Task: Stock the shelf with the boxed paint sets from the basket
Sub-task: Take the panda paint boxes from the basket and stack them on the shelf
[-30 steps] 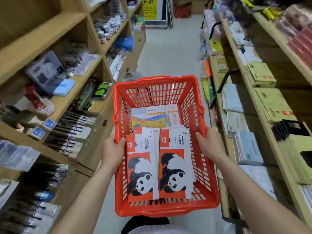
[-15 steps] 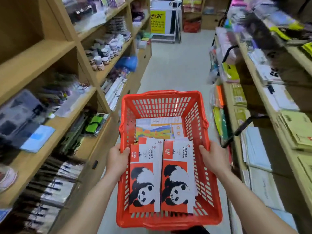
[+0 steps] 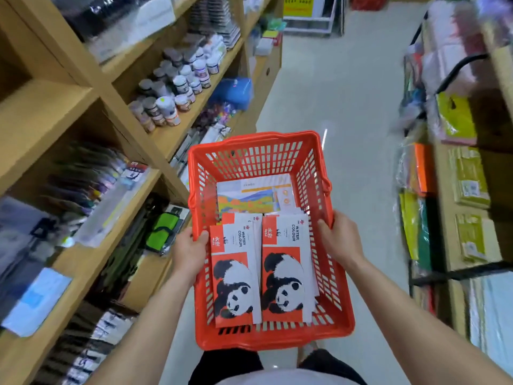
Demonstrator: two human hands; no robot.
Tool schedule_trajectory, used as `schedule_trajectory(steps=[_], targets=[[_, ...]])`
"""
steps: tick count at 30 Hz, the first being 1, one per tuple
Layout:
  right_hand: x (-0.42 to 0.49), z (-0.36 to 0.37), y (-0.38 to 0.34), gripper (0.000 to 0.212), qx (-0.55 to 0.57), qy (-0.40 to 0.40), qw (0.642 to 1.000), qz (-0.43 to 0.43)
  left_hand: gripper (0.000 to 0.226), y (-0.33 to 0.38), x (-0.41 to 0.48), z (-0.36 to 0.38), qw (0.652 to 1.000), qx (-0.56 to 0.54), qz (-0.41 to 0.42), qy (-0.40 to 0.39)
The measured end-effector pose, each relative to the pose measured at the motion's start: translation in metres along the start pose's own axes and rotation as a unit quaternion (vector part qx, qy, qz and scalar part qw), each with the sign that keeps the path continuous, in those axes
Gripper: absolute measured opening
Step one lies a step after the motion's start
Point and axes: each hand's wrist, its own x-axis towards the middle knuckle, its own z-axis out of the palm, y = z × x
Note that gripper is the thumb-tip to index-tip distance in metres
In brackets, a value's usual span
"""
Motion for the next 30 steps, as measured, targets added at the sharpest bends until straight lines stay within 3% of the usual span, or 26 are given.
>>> schedule_trajectory(steps=[5,9,16,22,30], targets=[[0.086,0.066,-0.034,0.022,0.009,0.003,0.999,0.038,0.022,0.010,0.126,0.006,0.999,0.022,-0.012,-0.032],[0.141,0.126,-0.049,0.023,0.019,0.018,0.996,0.088,0.012,0.007,0.227,0.014,0.996,0.059,-0.023,-0.067],[0.217,0.222,-0.041,0.023,0.027,0.025,0.987,0.159,0.019,-0.018,0.361,0.047,0.986,0.136,-0.024,-0.094],[0.258,0.269,-0.022,0.024,0.015,0.019,0.979,0.201,0.016,-0.051,0.420,0.081,0.982,0.133,-0.043,-0.127],[0.287,0.274,-0.026,0.020,0.017,0.009,0.972,0.236,0.027,-0.055,0.451,0.089,0.974,0.125,-0.068,-0.174]])
